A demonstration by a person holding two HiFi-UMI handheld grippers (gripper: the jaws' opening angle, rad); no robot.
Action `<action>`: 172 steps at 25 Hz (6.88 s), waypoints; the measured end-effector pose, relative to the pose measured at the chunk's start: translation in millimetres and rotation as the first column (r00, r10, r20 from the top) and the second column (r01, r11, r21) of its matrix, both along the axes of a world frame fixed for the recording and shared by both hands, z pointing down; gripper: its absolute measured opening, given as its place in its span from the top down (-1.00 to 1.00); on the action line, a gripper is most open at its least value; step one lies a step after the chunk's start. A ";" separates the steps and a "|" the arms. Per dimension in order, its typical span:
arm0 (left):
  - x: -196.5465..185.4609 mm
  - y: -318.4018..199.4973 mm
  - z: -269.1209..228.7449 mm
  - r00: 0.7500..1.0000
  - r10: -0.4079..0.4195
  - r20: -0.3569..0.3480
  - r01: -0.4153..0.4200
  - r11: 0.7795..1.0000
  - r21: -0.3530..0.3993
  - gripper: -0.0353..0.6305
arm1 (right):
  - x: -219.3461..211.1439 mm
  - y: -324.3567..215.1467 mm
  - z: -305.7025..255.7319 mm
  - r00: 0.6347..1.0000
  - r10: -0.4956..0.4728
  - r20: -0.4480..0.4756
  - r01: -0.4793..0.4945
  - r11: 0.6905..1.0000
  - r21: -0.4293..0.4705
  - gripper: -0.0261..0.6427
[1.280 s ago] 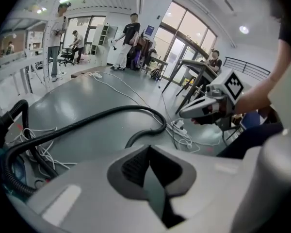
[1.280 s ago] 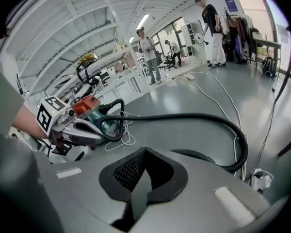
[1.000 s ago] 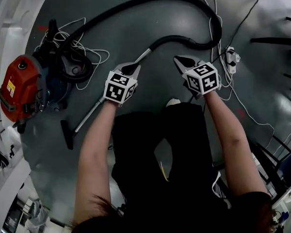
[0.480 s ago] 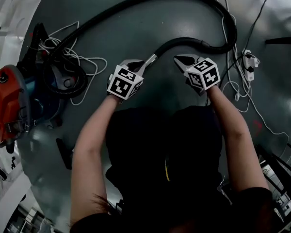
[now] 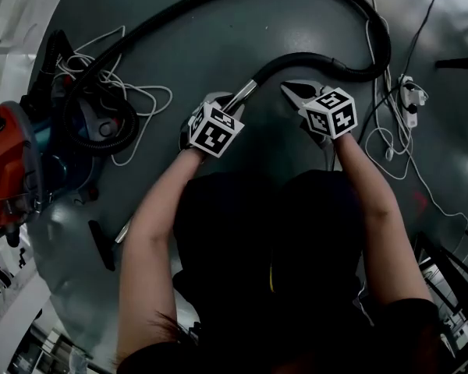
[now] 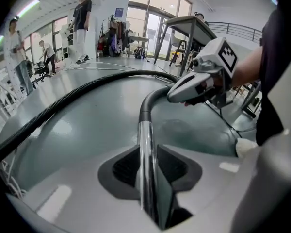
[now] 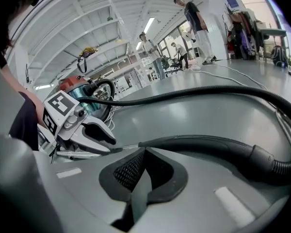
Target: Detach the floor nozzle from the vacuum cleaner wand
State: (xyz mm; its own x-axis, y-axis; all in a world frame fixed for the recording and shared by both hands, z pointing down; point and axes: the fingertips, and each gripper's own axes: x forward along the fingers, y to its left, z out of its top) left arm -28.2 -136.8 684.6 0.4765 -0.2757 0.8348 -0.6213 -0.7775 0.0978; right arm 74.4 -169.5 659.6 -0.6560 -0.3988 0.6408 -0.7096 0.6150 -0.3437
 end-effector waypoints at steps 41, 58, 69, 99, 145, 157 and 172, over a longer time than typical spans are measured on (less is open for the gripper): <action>-24.0 -6.1 -36.2 0.993 0.086 0.081 -0.077 0.990 -0.116 0.39 | -49.9 -16.8 -43.4 0.539 -0.623 -0.567 0.816 0.553 0.167 0.27; -12.4 12.3 -53.2 0.984 0.169 0.057 -0.159 0.976 -0.150 0.42 | -70.6 -7.2 -12.4 0.042 -0.547 -0.836 0.998 0.059 0.011 0.37; 3.8 12.5 -44.1 0.979 0.189 0.073 -0.181 0.978 -0.106 0.34 | -64.9 -3.8 -7.0 0.029 -0.555 -0.831 0.997 0.073 -0.014 0.46; 5.7 17.7 -33.4 0.996 0.091 -0.004 -0.088 0.954 -0.285 0.39 | -79.8 14.4 -14.2 0.087 -0.618 -0.781 0.996 0.068 0.057 0.47; -23.7 38.3 -44.4 0.990 0.124 -0.070 -0.141 0.918 -0.371 0.40 | -95.9 29.4 -26.8 0.223 -0.801 -0.555 0.973 0.220 0.073 0.51; -33.2 45.6 -46.7 0.987 0.117 -0.110 -0.153 0.893 -0.424 0.41 | -102.4 29.6 -28.2 0.217 -0.767 -0.604 0.976 0.187 0.112 0.52; -36.4 53.8 -47.5 0.981 0.144 -0.128 -0.187 0.869 -0.459 0.41 | -99.9 29.6 -28.0 0.181 -0.703 -0.688 0.983 0.143 0.112 0.55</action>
